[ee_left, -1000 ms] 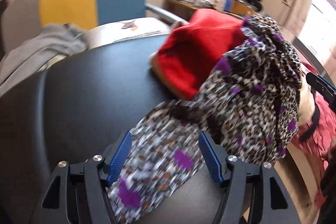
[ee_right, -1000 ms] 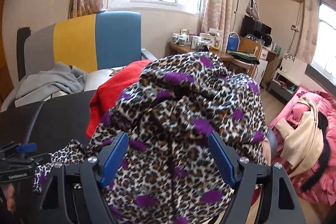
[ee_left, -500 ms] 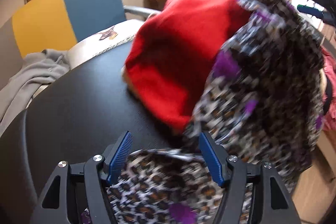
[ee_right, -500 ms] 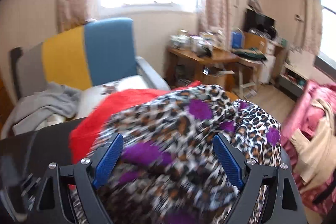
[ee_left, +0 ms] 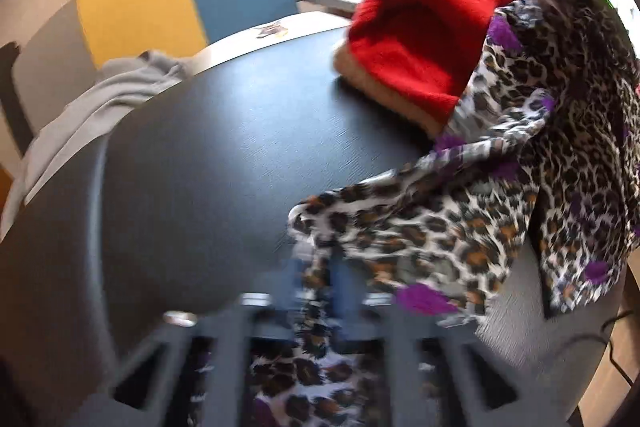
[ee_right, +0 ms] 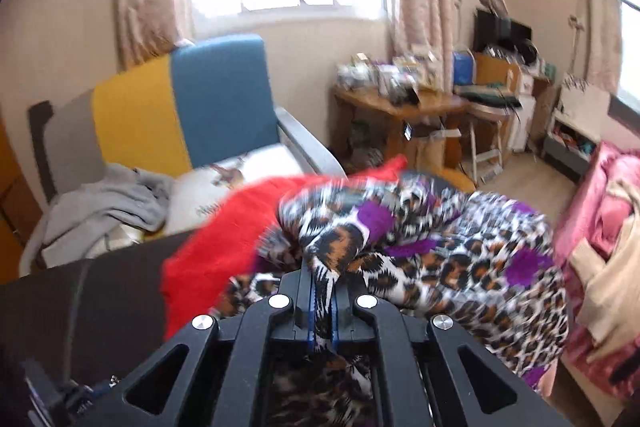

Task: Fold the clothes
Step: 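Carry the leopard-print garment across the table and spread it flat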

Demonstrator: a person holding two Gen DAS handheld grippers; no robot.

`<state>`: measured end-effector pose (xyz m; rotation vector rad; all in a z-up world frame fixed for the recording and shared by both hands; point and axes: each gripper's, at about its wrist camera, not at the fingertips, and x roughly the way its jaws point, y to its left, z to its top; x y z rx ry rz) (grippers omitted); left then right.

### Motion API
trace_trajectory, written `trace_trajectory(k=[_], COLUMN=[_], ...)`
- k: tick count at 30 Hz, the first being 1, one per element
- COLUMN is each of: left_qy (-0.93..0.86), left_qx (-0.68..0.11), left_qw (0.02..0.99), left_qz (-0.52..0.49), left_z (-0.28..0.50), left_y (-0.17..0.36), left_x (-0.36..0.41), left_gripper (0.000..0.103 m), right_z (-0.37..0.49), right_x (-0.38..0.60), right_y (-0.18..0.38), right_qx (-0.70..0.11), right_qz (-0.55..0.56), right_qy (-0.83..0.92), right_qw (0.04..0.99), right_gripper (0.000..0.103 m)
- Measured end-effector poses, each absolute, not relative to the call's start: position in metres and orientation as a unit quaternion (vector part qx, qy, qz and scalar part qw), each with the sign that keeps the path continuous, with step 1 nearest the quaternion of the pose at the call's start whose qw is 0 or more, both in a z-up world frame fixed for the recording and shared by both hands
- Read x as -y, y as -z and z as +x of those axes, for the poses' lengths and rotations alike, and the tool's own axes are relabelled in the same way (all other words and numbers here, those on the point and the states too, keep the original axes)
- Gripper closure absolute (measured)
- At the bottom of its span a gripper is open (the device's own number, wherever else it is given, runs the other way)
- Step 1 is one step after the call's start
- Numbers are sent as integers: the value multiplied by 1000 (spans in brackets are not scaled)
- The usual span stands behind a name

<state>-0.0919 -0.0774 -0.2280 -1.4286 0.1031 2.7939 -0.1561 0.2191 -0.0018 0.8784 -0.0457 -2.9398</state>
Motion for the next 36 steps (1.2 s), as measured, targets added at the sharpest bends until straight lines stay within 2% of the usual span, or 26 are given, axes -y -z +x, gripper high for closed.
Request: trace_trajectory(k=[4,9,16,19,23,27,32,36], left_qy=[-894,-895,-861,-834,-812,-800,-816,-841], left_qx=[18,95,130,158,177,181,192,190], left_qw=[-63,-181,-338,-381,-411,-419,-386,-318], left_qz=[-443,-397,-356,-367,-375,-389,-384,-394], left_z=[-46,28,125,148,174,177,166,142], left_y=[212,173,139,143,153,167,167,168], left_x=[133,238,339,371,391,400,385,355], left_gripper=[98,98,98,97,95,92,92,85], right_z=[-122,-105,-127,-148,-155,-141,-114,-68], right_x=[-184,-124,4,62,97,59,-26,-91], right_y=[-27,-36,-13,11,44,67,95,123], right_qx=[22,38,69,59,20,11,13,-47], right_qz=[252,247,295,345,394,407,439,461], right_qy=[962,950,892,859,841,845,849,854], right_qw=[97,187,335,374,370,346,292,236], right_gripper=[99,99,99,95,79,64,61,58])
